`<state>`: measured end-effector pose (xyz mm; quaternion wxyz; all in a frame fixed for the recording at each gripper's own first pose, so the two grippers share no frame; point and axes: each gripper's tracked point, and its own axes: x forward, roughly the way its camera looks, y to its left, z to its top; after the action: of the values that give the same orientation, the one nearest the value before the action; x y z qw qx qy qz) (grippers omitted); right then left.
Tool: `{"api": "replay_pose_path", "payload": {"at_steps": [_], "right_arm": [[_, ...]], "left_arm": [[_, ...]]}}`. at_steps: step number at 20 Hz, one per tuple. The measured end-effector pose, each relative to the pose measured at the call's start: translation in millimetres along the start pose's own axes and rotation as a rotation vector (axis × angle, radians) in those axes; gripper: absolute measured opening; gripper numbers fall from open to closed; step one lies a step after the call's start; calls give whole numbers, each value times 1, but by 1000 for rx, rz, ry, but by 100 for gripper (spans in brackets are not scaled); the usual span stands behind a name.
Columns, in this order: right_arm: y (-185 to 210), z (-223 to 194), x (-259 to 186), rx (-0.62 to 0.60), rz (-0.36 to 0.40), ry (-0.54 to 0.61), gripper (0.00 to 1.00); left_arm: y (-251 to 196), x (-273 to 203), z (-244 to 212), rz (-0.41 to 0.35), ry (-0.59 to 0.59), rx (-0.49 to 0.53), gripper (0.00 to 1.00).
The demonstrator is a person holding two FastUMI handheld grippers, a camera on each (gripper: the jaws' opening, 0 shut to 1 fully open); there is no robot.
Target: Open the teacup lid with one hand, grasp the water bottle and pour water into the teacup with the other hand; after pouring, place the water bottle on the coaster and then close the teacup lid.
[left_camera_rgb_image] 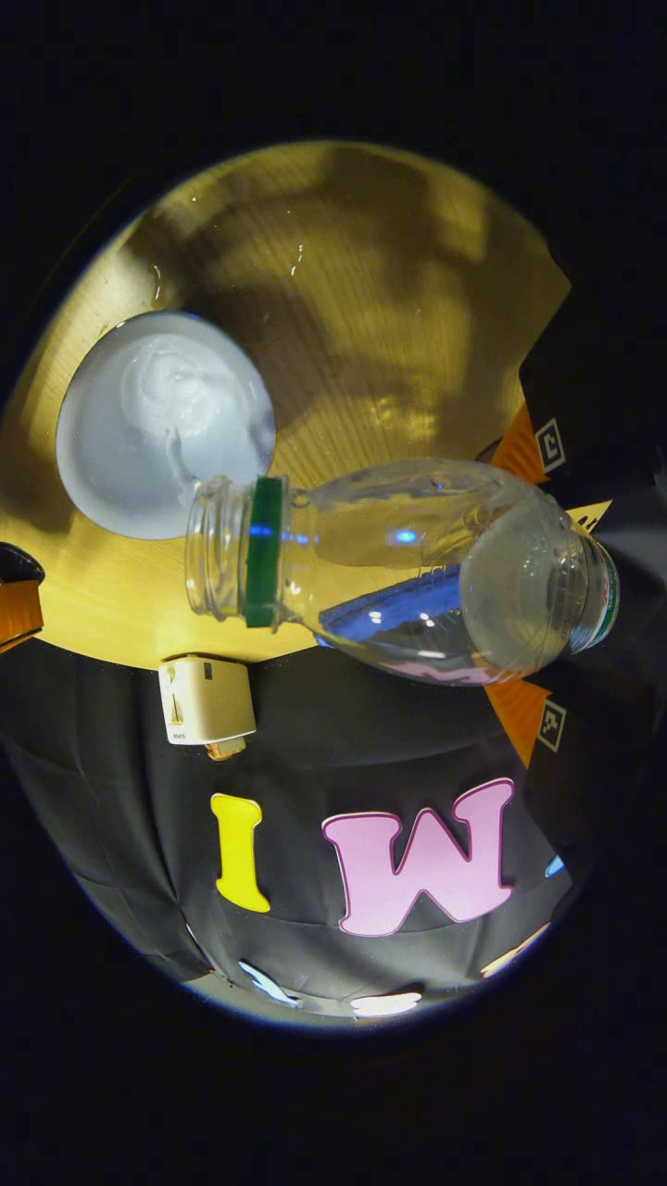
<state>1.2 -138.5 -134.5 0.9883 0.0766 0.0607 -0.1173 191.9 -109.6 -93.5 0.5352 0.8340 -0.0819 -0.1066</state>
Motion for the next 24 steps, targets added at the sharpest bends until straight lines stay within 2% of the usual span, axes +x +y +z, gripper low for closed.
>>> {"api": "replay_pose_path", "payload": {"at_steps": [2, 3, 4, 5, 13, 24], "right_arm": [[-1, -1, -1, -4, -1, 0, 26], [-1, 1, -2, -3, 1, -1, 31], [-1, 0, -3, -3, 4, -1, 31], [-1, -1, -4, -5, 4, 1, 26], [5, -8, -10, -3, 21, 15, 26], [9, -10, -14, -5, 28, 15, 26]], "left_arm": [[3, -1, -3, -2, 8, 27, 73], [4, 1, -4, 1, 10, 36, 73], [6, 2, -4, 4, 10, 46, 73], [6, 1, -4, 6, 11, 55, 73], [26, 1, 1, 58, -14, 186, 74], [49, 2, 16, 88, -112, 397, 73]]}}
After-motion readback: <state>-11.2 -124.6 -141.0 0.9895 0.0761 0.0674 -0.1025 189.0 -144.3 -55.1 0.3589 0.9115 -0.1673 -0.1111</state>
